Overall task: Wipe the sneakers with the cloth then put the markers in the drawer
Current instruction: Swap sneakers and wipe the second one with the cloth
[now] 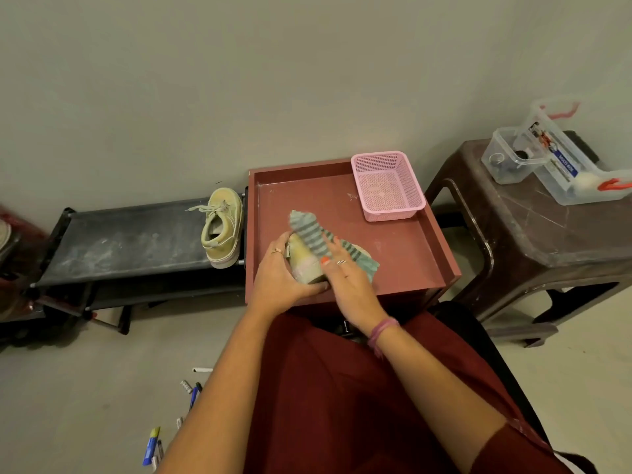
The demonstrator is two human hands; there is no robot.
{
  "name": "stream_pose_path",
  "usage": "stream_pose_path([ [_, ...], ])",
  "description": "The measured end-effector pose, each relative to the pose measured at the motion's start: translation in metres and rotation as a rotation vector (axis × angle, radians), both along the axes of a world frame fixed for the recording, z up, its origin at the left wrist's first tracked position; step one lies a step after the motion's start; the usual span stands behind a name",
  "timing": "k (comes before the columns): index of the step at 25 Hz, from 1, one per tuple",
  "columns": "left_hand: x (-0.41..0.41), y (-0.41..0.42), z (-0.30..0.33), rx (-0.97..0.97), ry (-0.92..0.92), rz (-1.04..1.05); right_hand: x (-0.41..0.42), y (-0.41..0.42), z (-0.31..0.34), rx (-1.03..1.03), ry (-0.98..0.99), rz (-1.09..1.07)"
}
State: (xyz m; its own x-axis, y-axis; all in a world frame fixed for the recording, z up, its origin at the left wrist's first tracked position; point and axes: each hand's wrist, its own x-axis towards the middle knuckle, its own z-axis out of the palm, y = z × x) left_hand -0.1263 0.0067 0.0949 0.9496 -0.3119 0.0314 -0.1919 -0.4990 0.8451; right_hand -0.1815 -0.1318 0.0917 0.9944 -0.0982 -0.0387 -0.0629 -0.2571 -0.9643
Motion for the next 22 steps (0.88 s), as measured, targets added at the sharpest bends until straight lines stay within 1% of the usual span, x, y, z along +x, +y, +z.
stream_pose_path([
  [2, -0.004, -0.001, -0.005, -0.137, 0.060, -0.017, -0.020, 0.005, -0.002, -0.270, -0.180, 0.138],
  [3, -0.008, -0.004, -0.006, -0.151, 0.066, -0.014, -0.025, 0.000, -0.010, -0.348, -0.266, 0.154],
  [4, -0.010, -0.008, -0.004, -0.145, 0.061, -0.004, -0.026, -0.004, -0.017, -0.364, -0.323, 0.142],
  [5, -0.010, -0.012, -0.003, -0.134, 0.052, 0.002, -0.023, -0.008, -0.023, -0.317, -0.341, 0.105],
  [6, -0.010, -0.015, -0.003, -0.105, 0.032, 0.015, -0.018, -0.012, -0.031, -0.216, -0.315, 0.043],
  [7, -0.008, -0.017, -0.004, -0.052, 0.011, 0.040, -0.013, -0.014, -0.038, -0.064, -0.244, -0.044],
  [9, -0.007, -0.016, -0.008, 0.028, -0.019, 0.071, -0.003, -0.019, -0.046, 0.279, -0.033, -0.217],
  [10, -0.008, -0.016, -0.009, 0.036, -0.025, 0.074, -0.001, -0.020, -0.045, 0.378, 0.036, -0.252],
  [11, -0.008, -0.016, -0.010, 0.033, -0.029, 0.074, -0.002, -0.020, -0.044, 0.385, 0.061, -0.244],
  [12, -0.009, -0.015, -0.011, 0.018, -0.023, 0.070, -0.003, -0.017, -0.040, 0.304, 0.062, -0.221],
  [13, -0.009, -0.014, -0.012, -0.026, -0.001, 0.060, -0.007, -0.011, -0.035, 0.168, 0.018, -0.168],
  [15, -0.010, -0.013, -0.016, -0.161, 0.077, 0.041, -0.022, 0.001, -0.028, -0.153, -0.156, 0.000],
  [16, -0.012, -0.012, -0.020, -0.200, 0.105, 0.048, -0.027, 0.001, -0.030, -0.273, -0.229, 0.054],
  [17, -0.014, -0.013, -0.024, -0.209, 0.109, 0.075, -0.028, -0.001, -0.032, -0.344, -0.262, 0.073],
  [20, -0.012, -0.018, -0.037, -0.256, 0.134, 0.148, -0.011, -0.004, -0.038, -0.386, -0.248, 0.025],
  [22, -0.012, -0.020, -0.039, -0.216, 0.121, 0.173, -0.001, -0.005, -0.039, -0.335, -0.200, -0.009],
])
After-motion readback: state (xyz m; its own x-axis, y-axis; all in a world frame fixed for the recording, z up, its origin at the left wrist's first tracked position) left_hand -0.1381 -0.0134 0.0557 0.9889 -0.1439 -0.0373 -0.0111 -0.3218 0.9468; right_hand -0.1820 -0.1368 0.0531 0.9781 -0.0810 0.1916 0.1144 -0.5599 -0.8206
